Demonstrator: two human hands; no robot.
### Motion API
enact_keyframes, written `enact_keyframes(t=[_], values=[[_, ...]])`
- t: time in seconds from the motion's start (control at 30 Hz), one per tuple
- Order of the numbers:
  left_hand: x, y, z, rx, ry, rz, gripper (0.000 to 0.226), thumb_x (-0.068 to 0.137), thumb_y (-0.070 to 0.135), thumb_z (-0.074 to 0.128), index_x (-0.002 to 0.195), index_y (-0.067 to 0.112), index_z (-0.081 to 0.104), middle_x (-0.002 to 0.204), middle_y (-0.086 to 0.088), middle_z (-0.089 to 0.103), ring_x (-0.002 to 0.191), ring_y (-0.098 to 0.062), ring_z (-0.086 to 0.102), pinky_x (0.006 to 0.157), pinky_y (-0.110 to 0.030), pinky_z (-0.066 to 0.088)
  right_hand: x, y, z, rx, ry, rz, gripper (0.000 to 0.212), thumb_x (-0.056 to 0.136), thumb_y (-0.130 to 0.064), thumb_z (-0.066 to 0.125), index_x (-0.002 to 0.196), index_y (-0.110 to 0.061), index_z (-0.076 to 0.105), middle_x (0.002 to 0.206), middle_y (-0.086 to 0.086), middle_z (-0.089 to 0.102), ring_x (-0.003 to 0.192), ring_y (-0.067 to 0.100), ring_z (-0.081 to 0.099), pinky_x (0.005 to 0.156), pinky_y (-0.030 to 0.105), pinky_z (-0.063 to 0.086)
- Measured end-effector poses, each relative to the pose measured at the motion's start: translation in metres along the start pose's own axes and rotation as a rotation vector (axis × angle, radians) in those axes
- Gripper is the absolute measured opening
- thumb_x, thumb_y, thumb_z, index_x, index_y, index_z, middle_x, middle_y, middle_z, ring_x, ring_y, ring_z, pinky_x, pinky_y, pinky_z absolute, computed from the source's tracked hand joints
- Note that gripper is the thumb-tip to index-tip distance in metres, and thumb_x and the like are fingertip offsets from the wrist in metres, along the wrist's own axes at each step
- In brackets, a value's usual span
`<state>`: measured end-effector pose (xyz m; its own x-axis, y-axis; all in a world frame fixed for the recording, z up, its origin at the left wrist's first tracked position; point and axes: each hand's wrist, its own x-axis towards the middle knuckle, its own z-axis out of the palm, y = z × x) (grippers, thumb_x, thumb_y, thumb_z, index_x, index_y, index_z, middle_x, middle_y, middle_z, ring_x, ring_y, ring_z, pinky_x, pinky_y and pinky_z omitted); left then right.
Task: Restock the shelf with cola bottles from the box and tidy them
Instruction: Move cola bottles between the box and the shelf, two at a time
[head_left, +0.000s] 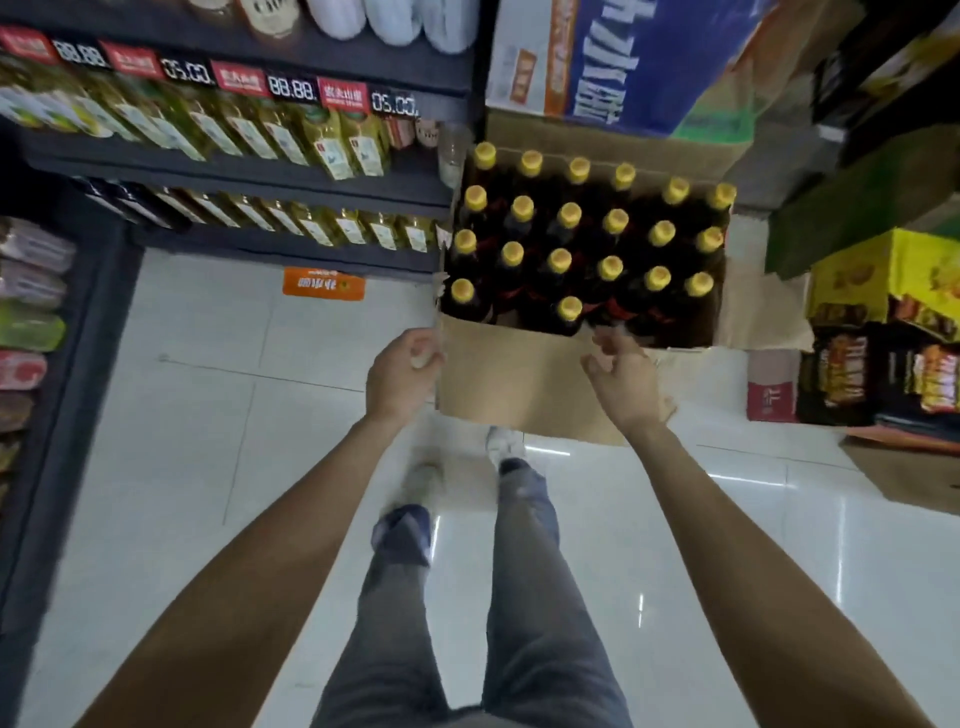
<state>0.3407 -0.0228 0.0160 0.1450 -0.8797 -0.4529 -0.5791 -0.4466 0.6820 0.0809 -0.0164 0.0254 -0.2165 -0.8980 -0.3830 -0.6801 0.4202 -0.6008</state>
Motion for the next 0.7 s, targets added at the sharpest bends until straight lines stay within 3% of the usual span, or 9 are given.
enact_keyframes(t=[0.13,0.23,0.37,0.47,0.6,0.7], values=[[0.043,0.016,0.045,0.001,0.183,-0.041,0.037,0.083,0.025,0.068,0.119,0.017,0.059,0.113,-0.001,0.066,0.104,-0.021,0.059,0.085,-0.035,0.049,0.059,0.031,0.006,-0.021,-0.071,-0.118,0.050,0.083,-0.005,0.064,0.131,-0.005,0.048,0.128,0.015,0.054,0.119,0.030,0.051,0.096,0.038,0.046],[0.065,0.019,0.069,0.112,0.276,-0.055,0.045,0.081,0.035,0.070,0.118,0.012,0.058,0.111,-0.009,0.062,0.106,-0.026,0.055,0.083,-0.037,0.046,0.085,0.040,0.017,-0.022,-0.200,-0.239,0.056,0.083,-0.010,0.068,0.135,-0.011,0.046,0.135,0.008,0.050,0.123,0.022,0.048,0.096,0.022,0.039],[0.078,0.018,0.085,0.212,0.368,-0.053,0.055,0.076,0.035,0.076,0.118,0.004,0.059,0.117,-0.015,0.056,0.108,-0.032,0.049,0.087,-0.037,0.040,0.104,0.043,0.033,-0.021,-0.294,-0.293,0.056,0.084,-0.030,0.069,0.135,-0.022,0.046,0.139,0.002,0.048,0.129,0.022,0.045,0.095,0.039,0.046],[0.079,0.014,0.093,0.251,0.430,-0.044,0.055,0.071,0.037,0.080,0.111,0.003,0.066,0.114,-0.012,0.061,0.099,-0.034,0.053,0.083,-0.041,0.042,0.111,0.040,0.035,-0.026,-0.362,-0.272,0.054,0.085,-0.034,0.067,0.133,-0.025,0.046,0.137,0.000,0.050,0.123,0.023,0.049,0.092,0.043,0.047],[0.075,0.019,0.098,0.148,0.450,0.065,0.044,0.072,0.039,0.076,0.108,0.014,0.071,0.101,-0.006,0.063,0.089,-0.029,0.053,0.078,-0.034,0.042,0.100,0.030,0.021,-0.069,-0.242,-0.361,0.042,0.088,-0.037,0.062,0.127,-0.025,0.050,0.135,-0.003,0.051,0.112,0.023,0.057,0.077,0.040,0.052],[0.067,0.027,0.094,0.057,0.446,0.111,0.046,0.077,0.045,0.068,0.113,0.016,0.070,0.103,-0.003,0.060,0.094,-0.025,0.054,0.081,-0.032,0.045,0.083,0.017,0.004,-0.062,-0.146,-0.372,0.039,0.087,-0.048,0.059,0.123,-0.033,0.051,0.133,-0.005,0.053,0.115,0.019,0.055,0.079,0.038,0.051]])
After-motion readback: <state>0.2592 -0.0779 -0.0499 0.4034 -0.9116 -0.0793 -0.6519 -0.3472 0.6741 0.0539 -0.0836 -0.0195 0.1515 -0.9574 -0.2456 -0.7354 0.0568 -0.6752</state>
